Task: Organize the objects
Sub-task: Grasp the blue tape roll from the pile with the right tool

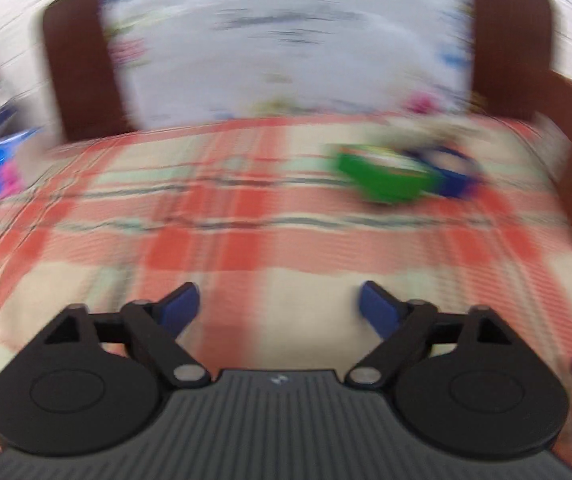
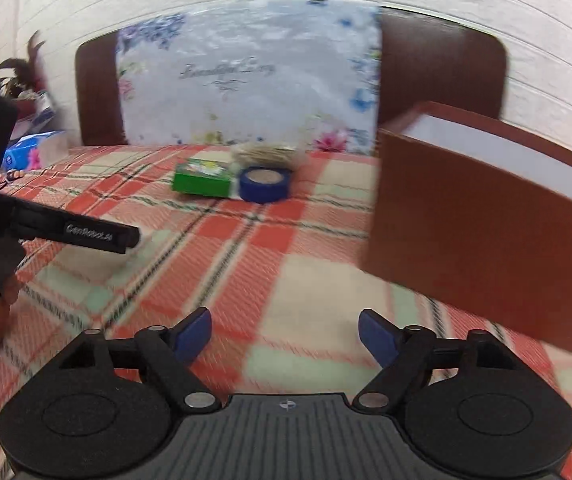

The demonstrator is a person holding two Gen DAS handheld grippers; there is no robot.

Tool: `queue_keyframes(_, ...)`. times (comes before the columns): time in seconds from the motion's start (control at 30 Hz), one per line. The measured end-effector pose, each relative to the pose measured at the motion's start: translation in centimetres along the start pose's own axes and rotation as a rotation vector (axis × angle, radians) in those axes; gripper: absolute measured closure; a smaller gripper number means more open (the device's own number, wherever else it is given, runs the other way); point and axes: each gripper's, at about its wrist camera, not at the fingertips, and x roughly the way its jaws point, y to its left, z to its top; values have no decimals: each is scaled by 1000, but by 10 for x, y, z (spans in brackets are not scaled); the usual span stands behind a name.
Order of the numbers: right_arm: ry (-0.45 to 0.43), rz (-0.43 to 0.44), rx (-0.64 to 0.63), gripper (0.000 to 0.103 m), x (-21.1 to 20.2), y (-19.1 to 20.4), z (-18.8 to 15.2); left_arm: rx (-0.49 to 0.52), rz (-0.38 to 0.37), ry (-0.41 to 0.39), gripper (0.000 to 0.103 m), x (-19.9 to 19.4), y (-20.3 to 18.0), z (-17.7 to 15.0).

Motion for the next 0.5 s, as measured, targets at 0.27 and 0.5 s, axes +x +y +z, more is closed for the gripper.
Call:
queue_keyframes(0.27, -17, -72, -99, 36, 93, 19, 60, -38, -26, -27, 7, 0, 1, 2)
queue_keyframes(0.5, -8, 4, -42, 32, 130, 6, 78, -47, -32, -34, 7, 4, 5, -3)
